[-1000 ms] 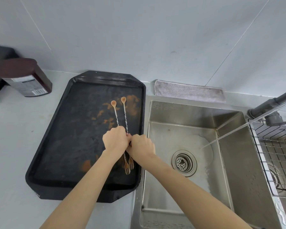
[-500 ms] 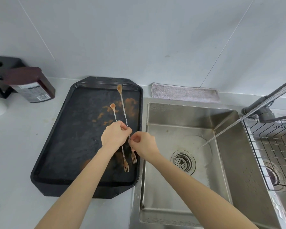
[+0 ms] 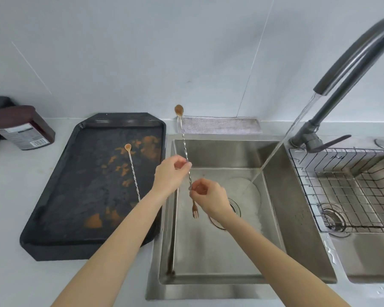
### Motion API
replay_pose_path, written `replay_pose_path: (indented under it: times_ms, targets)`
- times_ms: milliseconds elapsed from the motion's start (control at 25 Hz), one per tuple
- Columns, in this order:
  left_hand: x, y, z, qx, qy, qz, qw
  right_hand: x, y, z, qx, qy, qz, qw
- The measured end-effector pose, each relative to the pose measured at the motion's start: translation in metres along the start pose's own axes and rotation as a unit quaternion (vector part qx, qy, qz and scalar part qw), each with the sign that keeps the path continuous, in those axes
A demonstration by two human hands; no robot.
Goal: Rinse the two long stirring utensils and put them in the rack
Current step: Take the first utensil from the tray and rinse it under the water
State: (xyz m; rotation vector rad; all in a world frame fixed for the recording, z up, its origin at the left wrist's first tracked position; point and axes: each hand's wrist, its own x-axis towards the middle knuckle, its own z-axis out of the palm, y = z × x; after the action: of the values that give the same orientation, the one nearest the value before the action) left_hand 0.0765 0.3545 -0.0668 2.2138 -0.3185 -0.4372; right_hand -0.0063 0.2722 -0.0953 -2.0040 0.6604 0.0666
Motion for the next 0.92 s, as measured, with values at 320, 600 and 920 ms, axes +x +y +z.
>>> replay_pose_path:
  times_ms: [320, 600, 920]
  targets:
    - [-0.012, 0.054, 0.093, -0.015, -0.048, 0.022, 0.999, -0.027, 0.063, -0.077, 0.005, 0.018, 0.030, 0.999]
    - [-0.021, 0.096, 0.152, 0.022, -0.067, 0.042, 0.997, -0.036, 0.106, -0.130, -0.010, 0.023, 0.029, 0.999]
    - [-0.014, 0.120, 0.177, -0.005, -0.074, 0.040, 0.996, -0.033, 0.136, -0.152, -0.011, 0.011, 0.041, 0.999]
